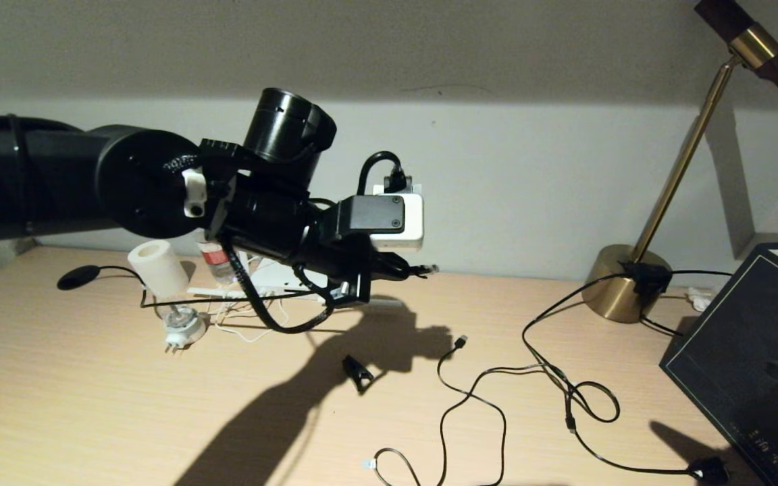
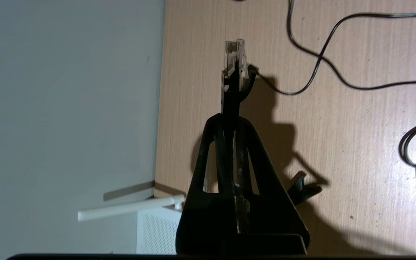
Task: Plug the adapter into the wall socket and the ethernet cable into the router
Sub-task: Hand it to the other hand
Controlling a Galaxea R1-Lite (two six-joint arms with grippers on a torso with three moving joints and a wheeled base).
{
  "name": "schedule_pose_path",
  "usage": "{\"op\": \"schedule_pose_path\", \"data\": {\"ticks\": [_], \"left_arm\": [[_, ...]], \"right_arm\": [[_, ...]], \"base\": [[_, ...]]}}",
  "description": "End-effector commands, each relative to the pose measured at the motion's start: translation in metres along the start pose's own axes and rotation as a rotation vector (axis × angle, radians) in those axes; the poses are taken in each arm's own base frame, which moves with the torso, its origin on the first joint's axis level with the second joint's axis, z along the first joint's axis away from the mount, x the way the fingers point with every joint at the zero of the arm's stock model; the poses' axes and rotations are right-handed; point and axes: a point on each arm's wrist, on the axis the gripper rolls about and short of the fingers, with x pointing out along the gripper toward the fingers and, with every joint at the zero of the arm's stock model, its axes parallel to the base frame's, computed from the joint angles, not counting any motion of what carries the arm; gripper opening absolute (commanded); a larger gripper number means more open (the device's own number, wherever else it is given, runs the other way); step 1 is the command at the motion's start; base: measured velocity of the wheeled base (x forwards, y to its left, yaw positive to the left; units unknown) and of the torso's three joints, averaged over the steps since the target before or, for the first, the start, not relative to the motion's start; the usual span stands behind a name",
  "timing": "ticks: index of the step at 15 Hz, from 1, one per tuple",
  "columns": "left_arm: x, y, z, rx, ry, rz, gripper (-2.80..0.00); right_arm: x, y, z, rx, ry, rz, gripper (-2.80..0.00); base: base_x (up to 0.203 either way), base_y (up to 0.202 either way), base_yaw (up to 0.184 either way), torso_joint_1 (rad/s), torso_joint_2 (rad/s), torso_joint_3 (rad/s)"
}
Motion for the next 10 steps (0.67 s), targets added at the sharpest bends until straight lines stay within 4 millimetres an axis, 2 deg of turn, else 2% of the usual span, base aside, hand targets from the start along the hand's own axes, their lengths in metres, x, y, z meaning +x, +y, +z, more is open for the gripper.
{"op": "schedule_pose_path", "data": {"ticks": [1, 3, 5, 8, 10], "left_arm": [[0.002, -0.002, 0.006, 0.017, -0.015, -0.006, -2.8], [-0.001, -0.003, 0.013, 0.031, -0.029, -0.004, -2.8], [-0.005, -0.001, 0.019, 0.044, -0.041, 0.009, -2.8], [-0.018, 0.0, 0.03, 0.06, -0.044, 0.04, -2.8], [-0.022, -0.001, 0.031, 0.063, -0.044, 0.043, -2.8]], "right_arm": [[0.086, -0.035, 0.021, 0.147, 0.226, 0.076, 0.0], [0.13, -0.035, 0.04, 0.15, 0.257, 0.191, 0.0], [0.16, -0.014, 0.056, 0.131, 0.265, 0.318, 0.0], [0.18, 0.015, 0.069, 0.183, 0.281, 0.427, 0.0], [0.193, 0.027, 0.067, 0.179, 0.286, 0.477, 0.0]], "base": [[0.0, 0.0, 0.0, 0.0, 0.0, 0.0], [0.0, 0.0, 0.0, 0.0, 0.0, 0.0], [0.0, 0.0, 0.0, 0.0, 0.0, 0.0], [0.0, 0.0, 0.0, 0.0, 0.0, 0.0], [0.0, 0.0, 0.0, 0.0, 0.0, 0.0]]}}
